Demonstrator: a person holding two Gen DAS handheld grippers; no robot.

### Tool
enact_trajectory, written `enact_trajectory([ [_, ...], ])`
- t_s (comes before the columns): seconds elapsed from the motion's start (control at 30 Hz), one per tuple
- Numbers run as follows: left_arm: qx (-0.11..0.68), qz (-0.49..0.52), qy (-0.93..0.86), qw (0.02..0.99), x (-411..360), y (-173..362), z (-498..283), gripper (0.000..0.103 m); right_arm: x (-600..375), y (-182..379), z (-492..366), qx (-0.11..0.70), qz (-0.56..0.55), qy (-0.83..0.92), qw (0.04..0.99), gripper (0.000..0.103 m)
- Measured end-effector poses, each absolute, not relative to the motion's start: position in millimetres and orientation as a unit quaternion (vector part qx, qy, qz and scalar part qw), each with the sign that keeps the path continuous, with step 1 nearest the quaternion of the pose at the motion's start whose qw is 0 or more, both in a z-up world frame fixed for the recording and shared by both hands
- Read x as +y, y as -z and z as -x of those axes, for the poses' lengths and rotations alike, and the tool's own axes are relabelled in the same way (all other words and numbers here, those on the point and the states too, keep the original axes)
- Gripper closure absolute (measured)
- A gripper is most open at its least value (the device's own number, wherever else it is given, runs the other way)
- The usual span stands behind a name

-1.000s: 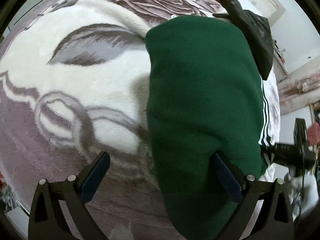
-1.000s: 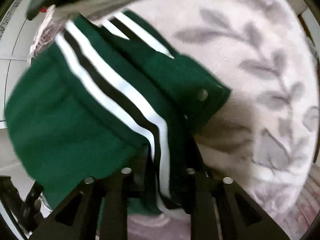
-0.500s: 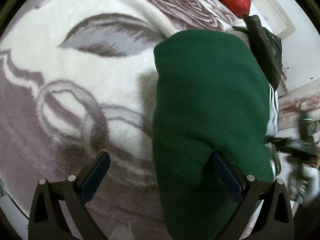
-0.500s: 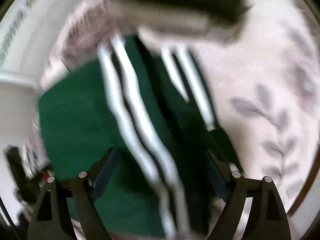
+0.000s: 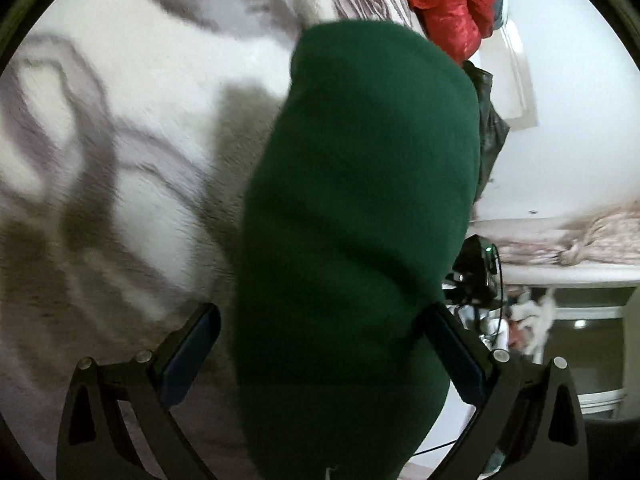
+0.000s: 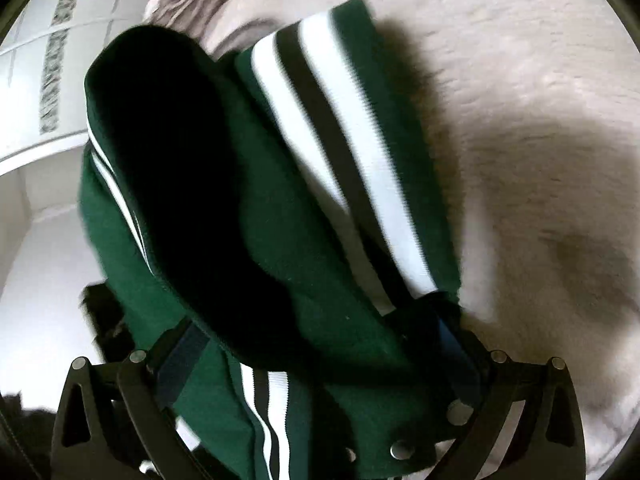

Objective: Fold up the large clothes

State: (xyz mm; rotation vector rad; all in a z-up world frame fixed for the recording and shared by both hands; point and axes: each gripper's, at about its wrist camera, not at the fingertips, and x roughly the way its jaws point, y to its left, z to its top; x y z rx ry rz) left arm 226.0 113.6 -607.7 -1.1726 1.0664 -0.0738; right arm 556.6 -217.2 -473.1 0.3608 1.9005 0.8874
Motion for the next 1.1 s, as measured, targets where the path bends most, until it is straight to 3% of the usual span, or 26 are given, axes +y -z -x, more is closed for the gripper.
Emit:
enact_trajectory([
  [0.17, 0.48, 0.52, 0.057, 0.705, 110, 610, -232, 0.0, -217, 462, -533, 0.784, -0.176, -0.425, 0.417, 0.0],
  [0.33, 0.495, 0.503, 0.066, 0.706, 113, 609, -242, 0.0, -243, 453, -543, 0.773, -0.114, -0.372, 0.501, 0.0],
  [0.53, 0.49, 0.513, 0.076, 0.701, 113, 618, -255, 0.0, -219, 482, -527, 0.777, -0.178, -0.416, 0.438, 0.0],
  [0.73, 0.497, 0.512, 0.09, 0.695, 123, 619, -255, 0.0, -192, 471, -513, 0.771, -0.184, -0.446, 0.416, 0.0],
  [0.8, 0.503, 0.504, 0.102, 0.694, 124, 618, -260, 0.0, -199, 459, -504, 0.756, -0.224, -0.451, 0.417, 0.01],
  [0.87, 0.511, 0.499, 0.115, 0.69, 125, 617, -263, 0.0, -214, 445, -488, 0.734, -0.298, -0.454, 0.408, 0.034],
  [0.9, 0.514, 0.499, 0.123, 0.687, 127, 617, -263, 0.0, -221, 438, -480, 0.724, -0.32, -0.455, 0.407, 0.038],
  [1.03, 0.534, 0.475, 0.155, 0.682, 125, 615, -270, 0.0, -242, 432, -446, 0.73, -0.342, -0.411, 0.425, 0.038],
  [1.1, 0.536, 0.472, 0.157, 0.682, 123, 615, -275, 0.0, -250, 439, -448, 0.742, -0.291, -0.381, 0.469, 0.024],
])
